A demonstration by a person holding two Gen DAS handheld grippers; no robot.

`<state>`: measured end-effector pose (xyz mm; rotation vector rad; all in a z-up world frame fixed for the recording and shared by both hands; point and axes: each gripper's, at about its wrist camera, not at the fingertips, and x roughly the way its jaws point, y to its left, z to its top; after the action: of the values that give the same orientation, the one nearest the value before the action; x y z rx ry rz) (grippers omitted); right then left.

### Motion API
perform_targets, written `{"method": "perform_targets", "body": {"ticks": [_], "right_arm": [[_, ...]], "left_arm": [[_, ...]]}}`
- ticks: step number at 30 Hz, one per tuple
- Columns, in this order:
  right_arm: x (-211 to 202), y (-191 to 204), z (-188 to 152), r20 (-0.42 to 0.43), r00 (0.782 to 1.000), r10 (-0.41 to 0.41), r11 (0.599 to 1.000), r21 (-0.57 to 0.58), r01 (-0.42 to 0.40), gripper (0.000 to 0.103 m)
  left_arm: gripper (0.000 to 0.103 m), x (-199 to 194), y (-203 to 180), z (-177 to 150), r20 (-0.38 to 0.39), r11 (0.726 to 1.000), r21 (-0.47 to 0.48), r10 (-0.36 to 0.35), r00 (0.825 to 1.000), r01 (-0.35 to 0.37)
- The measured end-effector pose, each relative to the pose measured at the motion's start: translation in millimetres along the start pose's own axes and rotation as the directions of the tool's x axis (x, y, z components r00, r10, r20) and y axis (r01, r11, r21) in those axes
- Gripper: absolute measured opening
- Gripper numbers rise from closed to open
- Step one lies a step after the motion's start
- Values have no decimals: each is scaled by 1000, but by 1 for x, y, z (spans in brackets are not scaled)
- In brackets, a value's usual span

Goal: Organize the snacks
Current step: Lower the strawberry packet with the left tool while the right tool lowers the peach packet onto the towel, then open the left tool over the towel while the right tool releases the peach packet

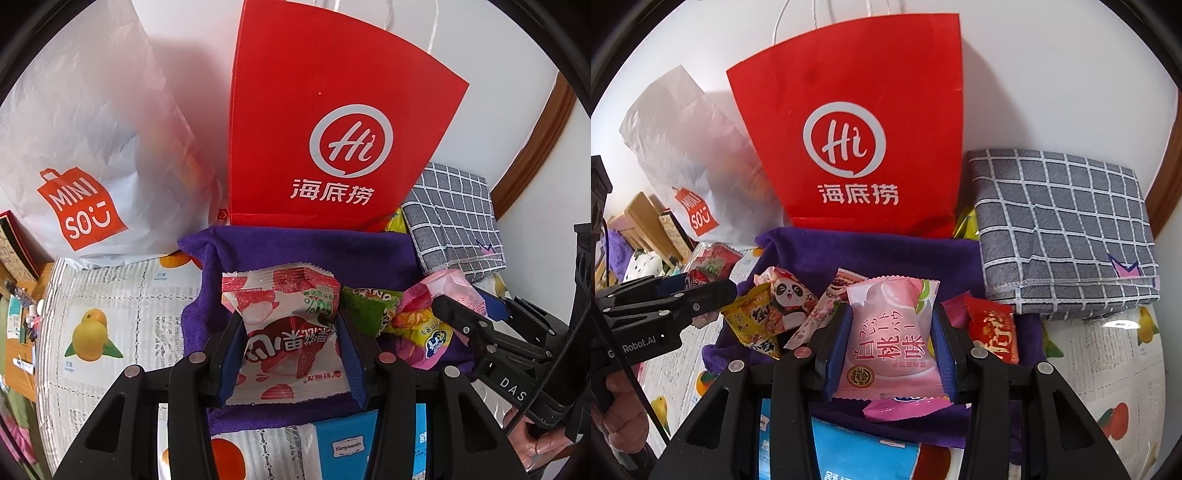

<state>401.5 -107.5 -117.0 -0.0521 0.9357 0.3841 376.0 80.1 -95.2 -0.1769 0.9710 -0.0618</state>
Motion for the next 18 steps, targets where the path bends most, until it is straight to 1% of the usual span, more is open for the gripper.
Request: {"method": "perform_targets", "body": {"ticks": [10, 18], "right_arm": [[19, 9, -4, -68, 997, 42, 999, -31, -44, 43], [34, 22, -9, -115, 992, 54, 995, -76, -63, 43]], "left_arm": [[45, 2, 9, 1, -7, 999, -33, 7, 1000, -7], [45, 4, 11, 2, -15, 999, -41, -6, 1000, 5]]}}
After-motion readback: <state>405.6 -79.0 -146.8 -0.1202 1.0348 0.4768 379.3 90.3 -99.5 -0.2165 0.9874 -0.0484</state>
